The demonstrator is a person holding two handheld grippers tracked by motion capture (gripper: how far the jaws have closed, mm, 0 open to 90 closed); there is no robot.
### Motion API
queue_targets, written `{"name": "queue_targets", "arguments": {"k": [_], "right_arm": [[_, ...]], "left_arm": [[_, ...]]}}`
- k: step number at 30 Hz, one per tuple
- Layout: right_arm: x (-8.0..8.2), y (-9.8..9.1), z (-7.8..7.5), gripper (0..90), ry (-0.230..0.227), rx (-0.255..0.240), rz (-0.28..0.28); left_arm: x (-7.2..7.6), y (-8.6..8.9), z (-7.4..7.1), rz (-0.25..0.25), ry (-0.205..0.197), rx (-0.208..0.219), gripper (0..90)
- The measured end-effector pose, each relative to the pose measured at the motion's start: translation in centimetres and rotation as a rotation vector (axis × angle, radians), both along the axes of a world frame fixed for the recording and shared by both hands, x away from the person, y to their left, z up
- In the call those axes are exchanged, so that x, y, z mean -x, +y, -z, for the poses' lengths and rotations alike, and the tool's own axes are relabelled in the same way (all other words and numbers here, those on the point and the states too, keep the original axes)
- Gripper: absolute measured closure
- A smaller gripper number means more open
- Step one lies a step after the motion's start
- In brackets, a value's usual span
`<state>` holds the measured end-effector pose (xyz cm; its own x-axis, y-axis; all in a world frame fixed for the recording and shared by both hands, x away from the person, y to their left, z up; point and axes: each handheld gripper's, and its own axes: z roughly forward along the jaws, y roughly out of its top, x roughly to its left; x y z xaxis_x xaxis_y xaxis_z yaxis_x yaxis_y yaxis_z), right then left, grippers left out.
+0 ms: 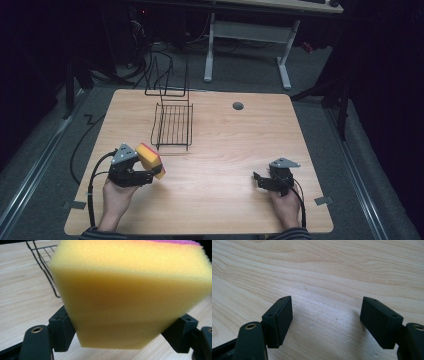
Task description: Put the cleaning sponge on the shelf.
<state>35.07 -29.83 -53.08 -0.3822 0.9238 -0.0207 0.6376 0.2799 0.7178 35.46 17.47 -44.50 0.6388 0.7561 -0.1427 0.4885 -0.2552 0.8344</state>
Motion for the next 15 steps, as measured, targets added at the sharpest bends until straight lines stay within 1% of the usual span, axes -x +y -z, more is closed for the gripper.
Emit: {"name": "queue_targets", "arguments": {"k": [3, 11, 15], "right_arm": [[0.0, 0.0, 0.0, 26.5, 0.000, 0.000, 0.000], [0.0, 0.0, 0.0, 26.4, 0.000, 0.000, 0.000], [0.0, 0.0, 0.0, 26.5, 0.000, 0.001, 0.000]], "left_arm": [[-0.4, -0.3, -0.4, 0.002, -0.002, -0.013, 23.6], [-1.4, -1.4, -1.4, 0.016, -0.016, -0.032, 23.6], [-2.1, -1.8, -1.7, 0.014, -0.019, -0.047, 23.6]]}}
